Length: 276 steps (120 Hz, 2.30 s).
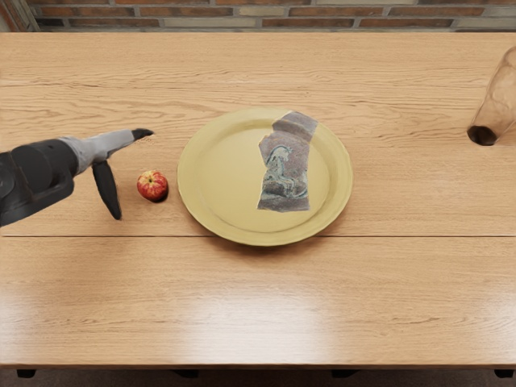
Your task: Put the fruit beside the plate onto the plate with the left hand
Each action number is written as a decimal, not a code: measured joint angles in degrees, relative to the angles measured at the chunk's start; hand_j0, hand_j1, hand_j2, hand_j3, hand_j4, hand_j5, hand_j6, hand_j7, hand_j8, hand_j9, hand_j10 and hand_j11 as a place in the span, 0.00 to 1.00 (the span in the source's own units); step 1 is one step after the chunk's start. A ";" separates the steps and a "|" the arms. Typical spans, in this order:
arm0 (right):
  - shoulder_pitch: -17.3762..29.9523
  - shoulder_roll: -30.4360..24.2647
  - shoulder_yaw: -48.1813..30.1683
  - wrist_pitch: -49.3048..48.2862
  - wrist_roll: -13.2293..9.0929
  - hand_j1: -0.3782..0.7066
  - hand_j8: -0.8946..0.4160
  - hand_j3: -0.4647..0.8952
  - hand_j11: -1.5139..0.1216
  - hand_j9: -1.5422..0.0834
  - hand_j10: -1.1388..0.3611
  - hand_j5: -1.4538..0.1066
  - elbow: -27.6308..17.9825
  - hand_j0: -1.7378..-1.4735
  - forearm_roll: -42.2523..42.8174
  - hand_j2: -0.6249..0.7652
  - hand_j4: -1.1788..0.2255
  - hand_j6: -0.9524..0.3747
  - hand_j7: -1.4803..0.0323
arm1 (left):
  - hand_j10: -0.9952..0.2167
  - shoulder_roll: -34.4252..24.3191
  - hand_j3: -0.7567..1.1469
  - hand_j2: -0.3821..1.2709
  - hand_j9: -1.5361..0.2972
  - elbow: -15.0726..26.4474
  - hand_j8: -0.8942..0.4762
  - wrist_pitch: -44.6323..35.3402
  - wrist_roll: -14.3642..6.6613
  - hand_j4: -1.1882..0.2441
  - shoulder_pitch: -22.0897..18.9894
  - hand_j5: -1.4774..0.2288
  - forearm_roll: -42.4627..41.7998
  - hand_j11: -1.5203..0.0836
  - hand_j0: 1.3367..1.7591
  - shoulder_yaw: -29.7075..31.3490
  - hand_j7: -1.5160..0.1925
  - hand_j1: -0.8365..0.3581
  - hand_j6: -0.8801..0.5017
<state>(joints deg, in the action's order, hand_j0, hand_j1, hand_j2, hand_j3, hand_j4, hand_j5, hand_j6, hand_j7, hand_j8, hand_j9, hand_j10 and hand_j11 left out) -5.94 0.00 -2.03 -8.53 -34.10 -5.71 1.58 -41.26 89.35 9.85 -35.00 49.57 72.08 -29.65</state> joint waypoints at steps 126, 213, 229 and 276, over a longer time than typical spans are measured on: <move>-0.04 0.00 0.00 0.00 0.00 0.03 0.68 0.34 0.93 0.95 0.76 0.93 0.00 0.30 0.00 0.45 0.84 0.72 0.98 | 0.62 11.99 0.40 0.26 0.67 -12.60 0.48 -11.02 0.00 0.66 -1.38 0.69 5.24 0.76 0.76 5.09 0.71 0.76 0.46; -0.04 0.00 0.08 -0.07 0.00 0.03 0.68 0.34 0.93 0.95 0.76 0.93 -0.09 0.30 0.05 0.45 0.84 0.72 0.98 | 0.29 13.14 0.46 0.35 0.36 -12.38 0.40 -13.08 0.03 0.46 -3.09 0.34 4.57 0.40 0.74 5.06 0.36 0.40 0.40; -0.04 0.00 0.12 -0.08 0.00 0.03 0.68 0.34 0.93 0.95 0.76 0.93 -0.09 0.30 0.07 0.45 0.84 0.72 0.98 | 0.23 12.88 0.43 0.37 0.28 -12.00 0.47 -15.29 0.03 0.52 -3.07 0.24 4.09 0.30 0.73 5.03 0.28 0.38 0.48; -0.04 0.00 0.17 -0.08 0.04 0.03 0.68 0.34 0.93 0.95 0.76 0.93 -0.09 0.30 0.09 0.45 0.84 0.72 0.98 | 0.25 5.01 0.40 0.42 0.20 -3.01 0.55 -16.99 0.05 0.58 -2.03 0.12 0.54 0.22 0.73 3.31 0.19 0.32 0.59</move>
<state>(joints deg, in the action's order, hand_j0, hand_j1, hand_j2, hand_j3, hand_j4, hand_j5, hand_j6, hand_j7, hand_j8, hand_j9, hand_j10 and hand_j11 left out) -5.98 0.00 -1.86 -8.61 -34.06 -5.80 1.67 -36.24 86.33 -7.15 -34.95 47.54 72.62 -26.34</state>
